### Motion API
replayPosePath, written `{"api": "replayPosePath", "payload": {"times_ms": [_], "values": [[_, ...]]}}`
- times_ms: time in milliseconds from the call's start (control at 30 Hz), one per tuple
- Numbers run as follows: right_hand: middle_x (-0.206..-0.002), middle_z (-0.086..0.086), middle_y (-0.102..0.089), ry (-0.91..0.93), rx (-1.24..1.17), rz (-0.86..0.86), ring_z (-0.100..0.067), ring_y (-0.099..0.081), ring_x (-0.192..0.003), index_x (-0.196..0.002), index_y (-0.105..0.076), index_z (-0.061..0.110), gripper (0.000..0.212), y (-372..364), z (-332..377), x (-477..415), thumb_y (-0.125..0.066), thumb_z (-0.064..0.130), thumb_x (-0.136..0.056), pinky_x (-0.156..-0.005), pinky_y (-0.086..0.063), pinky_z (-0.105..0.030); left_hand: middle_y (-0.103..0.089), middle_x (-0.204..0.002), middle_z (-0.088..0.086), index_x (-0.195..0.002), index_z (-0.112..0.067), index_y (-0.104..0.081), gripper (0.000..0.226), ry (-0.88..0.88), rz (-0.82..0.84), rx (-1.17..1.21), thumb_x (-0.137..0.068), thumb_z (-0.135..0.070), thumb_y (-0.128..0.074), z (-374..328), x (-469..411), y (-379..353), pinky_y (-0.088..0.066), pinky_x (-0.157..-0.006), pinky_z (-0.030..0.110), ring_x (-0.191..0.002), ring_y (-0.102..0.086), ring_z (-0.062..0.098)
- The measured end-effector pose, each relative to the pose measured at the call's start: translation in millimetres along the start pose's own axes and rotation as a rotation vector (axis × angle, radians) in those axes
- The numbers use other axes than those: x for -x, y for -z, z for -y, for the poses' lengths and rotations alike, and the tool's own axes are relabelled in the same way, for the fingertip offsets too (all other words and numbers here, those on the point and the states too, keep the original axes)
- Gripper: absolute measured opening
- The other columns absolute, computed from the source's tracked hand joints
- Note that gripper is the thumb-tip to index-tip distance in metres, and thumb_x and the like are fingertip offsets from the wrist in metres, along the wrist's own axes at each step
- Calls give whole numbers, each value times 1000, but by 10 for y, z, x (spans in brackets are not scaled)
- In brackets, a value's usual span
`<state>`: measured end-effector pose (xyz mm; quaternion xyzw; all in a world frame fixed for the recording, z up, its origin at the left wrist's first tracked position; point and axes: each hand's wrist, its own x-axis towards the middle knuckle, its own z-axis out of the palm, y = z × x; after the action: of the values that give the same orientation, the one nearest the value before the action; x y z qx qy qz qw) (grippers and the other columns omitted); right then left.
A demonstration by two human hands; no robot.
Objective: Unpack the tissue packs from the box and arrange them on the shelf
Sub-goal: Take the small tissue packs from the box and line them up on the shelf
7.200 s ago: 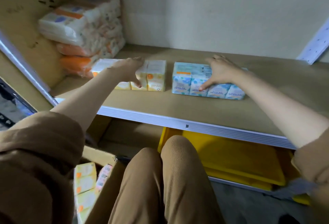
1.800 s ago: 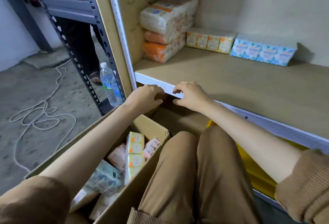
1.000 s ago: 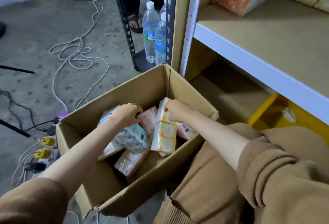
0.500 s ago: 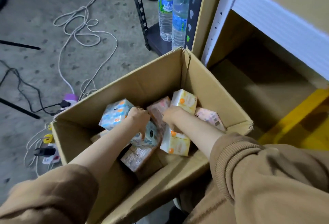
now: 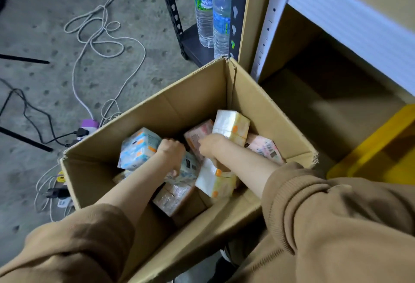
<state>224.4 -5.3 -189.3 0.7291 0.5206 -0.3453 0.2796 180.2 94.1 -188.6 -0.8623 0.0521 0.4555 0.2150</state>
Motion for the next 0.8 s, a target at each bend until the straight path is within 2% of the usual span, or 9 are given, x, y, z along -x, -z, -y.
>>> {"api": "replayPosePath", "payload": {"times_ms": [133, 233, 333, 400, 467, 533, 600, 700, 800], "values": [[-137, -8, -43, -32, -226, -102, -24, -49, -123, -130, -51, 9, 71, 150, -173, 350, -78, 36, -70, -96, -48, -35, -61, -126, 4, -124, -12, -55, 68, 42, 43, 140, -66, -39, -79, 158, 99, 124, -50, -89, 30, -115, -60, 22], [-128, -10, -46, -72, -412, -144, -25, -54, -110, -132, -46, 9, 84, 204, -282, 567, -81, 40, -63, -84, -49, -33, -58, -129, 4, -128, -11, -52, 77, 88, 78, 271, -64, -45, -79, 344, 209, 223, -50, -90, 32, -117, -58, 24], [-105, -11, -59, -88, -533, -177, -21, -51, -83, -114, -59, -1, 76, 259, -325, 761, -83, 44, -57, -66, -42, -31, -56, -129, 9, -128, -4, -51, 82, 75, 55, 401, -63, -46, -80, 549, 363, 258, -49, -92, 33, -116, -56, 27], [-87, -7, -53, -88, -628, -203, -19, -45, -72, -96, -63, -2, 63, 314, -353, 931, -83, 44, -58, -57, -32, -29, -62, -116, 8, -120, -3, -58, 76, 52, 20, 473, -62, -48, -80, 686, 502, 256, -49, -88, 32, -103, -59, 26], [-82, -3, -47, -84, -734, -223, -16, -42, -71, -83, -61, 8, 47, 365, -378, 1141, -82, 44, -61, -54, -28, -27, -63, -107, 5, -116, -5, -63, 68, 28, 4, 560, -66, -49, -77, 815, 643, 232, -46, -83, 30, -92, -57, 21], [-80, 1, -47, -87, -845, -248, -14, -42, -72, -77, -57, 13, 42, 408, -387, 1376, -82, 43, -63, -60, -30, -26, -62, -104, 3, -114, -7, -64, 58, 9, -19, 662, -72, -45, -74, 922, 805, 217, -43, -78, 25, -91, -55, 18], [-83, 2, -52, -121, -951, -283, -12, -47, -75, -79, -63, 9, 38, 439, -407, 1578, -81, 39, -64, -67, -35, -25, -65, -105, 4, -114, -8, -65, 58, -20, -34, 794, -70, -44, -76, 1014, 967, 201, -47, -75, 25, -89, -59, 17], [-95, 0, -57, -213, -1060, -362, -17, -56, -93, -97, -70, 0, 50, 467, -466, 1856, -79, 38, -66, -82, -43, -29, -71, -101, 8, -114, -9, -66, 88, -87, -37, 972, -38, -52, -77, 1101, 1170, 189, -58, -78, 31, -78, -68, 20], [-104, -5, -65, -245, -1213, -417, -25, -62, -106, -97, -69, 8, 38, 464, -484, 2098, -77, 34, -70, -103, -45, -37, -74, -92, 4, -105, -18, -69, 97, -130, -60, 1013, -17, -57, -84, 1117, 1311, 218, -59, -75, 30, -73, -71, 18]]}}
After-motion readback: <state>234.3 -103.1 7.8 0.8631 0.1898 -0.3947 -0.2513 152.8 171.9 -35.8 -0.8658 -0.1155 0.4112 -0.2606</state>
